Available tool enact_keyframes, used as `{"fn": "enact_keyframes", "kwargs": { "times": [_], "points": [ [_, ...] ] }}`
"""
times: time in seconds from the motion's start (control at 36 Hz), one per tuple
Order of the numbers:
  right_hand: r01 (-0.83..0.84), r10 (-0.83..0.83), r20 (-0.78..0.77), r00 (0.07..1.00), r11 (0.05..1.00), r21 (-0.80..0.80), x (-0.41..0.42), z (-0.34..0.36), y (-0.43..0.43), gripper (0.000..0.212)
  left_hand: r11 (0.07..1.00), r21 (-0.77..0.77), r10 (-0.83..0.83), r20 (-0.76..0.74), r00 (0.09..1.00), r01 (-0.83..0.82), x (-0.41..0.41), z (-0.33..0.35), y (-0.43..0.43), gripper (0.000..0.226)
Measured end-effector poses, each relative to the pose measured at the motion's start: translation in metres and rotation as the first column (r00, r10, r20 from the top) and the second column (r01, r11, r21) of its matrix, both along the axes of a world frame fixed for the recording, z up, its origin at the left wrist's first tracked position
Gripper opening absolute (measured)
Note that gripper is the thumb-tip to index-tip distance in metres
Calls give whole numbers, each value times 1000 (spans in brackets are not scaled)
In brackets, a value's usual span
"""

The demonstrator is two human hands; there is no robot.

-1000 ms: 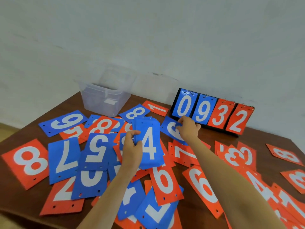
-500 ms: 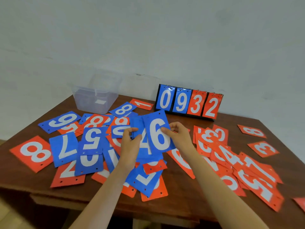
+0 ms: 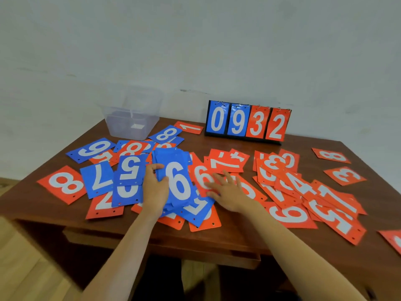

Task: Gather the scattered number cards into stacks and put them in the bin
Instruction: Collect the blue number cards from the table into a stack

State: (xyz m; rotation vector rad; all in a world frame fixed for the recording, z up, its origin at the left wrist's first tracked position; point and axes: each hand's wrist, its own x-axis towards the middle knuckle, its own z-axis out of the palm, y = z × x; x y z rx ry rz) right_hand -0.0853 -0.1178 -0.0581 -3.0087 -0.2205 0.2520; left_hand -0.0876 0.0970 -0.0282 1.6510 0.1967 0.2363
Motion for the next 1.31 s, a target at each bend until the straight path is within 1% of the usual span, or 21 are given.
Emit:
{"fn": "enact_keyframes", "kwargs": {
  "times": [0.11,0.17,0.19,0.22,0.28,0.33,0.39,0.42,0.47,0.56,0.64,0.72,0.78,0.83,0.89,0.97,1.03,1.08,1.14,1.19,1.31],
  "points": [
    [219,-203,119,972,964,-148,6,2,-16,48,1000,13,-13,-3,1000,13,-3,-4,-1,27],
    [241,-218,182,959,963,-120,5,3,-14,49,1000,14,-9,-16,1000,9,-3,-7,-2,26],
    [185,-167,212,963,980,-67,4,5,-11,48,1000,14,-4,-23,1000,4,-3,-8,-2,26],
    [89,-87,230,969,996,1,2,7,-8,47,1000,18,1,-31,1000,-1,-2,-9,-2,26],
    [-128,96,215,972,982,138,-5,11,-1,44,1000,27,10,-34,999,-9,0,-10,-1,27],
    [-244,227,111,968,952,185,-10,10,3,46,999,32,13,-24,1000,-12,0,-11,0,27],
    [-252,264,-50,963,953,166,-12,11,4,52,1000,29,10,-15,1000,-9,0,-10,2,27],
    [-248,265,-111,958,957,150,-11,12,4,53,1000,28,7,-11,1000,-6,-1,-10,2,27],
    [-270,284,-173,943,958,100,-9,18,3,53,1000,29,6,-8,1000,-6,-3,-9,3,28],
    [-376,358,-188,914,924,-68,-5,29,5,52,999,32,10,-5,1000,-10,-6,-8,5,28],
    [-448,401,-220,889,860,-243,-3,37,8,61,999,37,8,0,1000,-8,-10,-7,8,26],
    [-521,447,-269,853,767,-375,0,42,10,71,999,34,12,-4,1000,-12,-13,-4,9,27],
    [-564,493,-273,826,703,-434,1,42,11,68,999,28,16,-7,1000,-16,-15,-2,10,27],
    [-579,531,-247,811,666,-470,1,42,11,62,999,29,18,-9,1000,-17,-17,0,11,27],
    [-577,547,-220,808,656,-486,-1,40,10,59,999,34,17,-12,1000,-17,-18,1,10,28],
    [-564,554,-181,813,669,-485,-5,37,6,58,1000,25,15,-17,1000,-14,-21,1,10,29],
    [-540,553,-124,824,699,-468,-7,37,-1,55,1000,15,11,-11,1000,-11,-22,2,12,29],
    [-518,567,-56,821,702,-489,-11,43,-8,52,1000,6,15,-2,1000,-15,-23,2,14,28],
    [-487,574,55,817,738,-466,-14,52,-15,49,1000,-12,24,8,1000,-24,-22,3,15,28],
    [-449,570,228,790,790,-417,-15,59,-24,43,999,-33,39,19,999,-39,-21,4,15,28],
    [-271,414,414,811,892,-361,-15,75,-37,39,998,-51,35,27,999,-34,-19,3,9,28]
  ]
}}
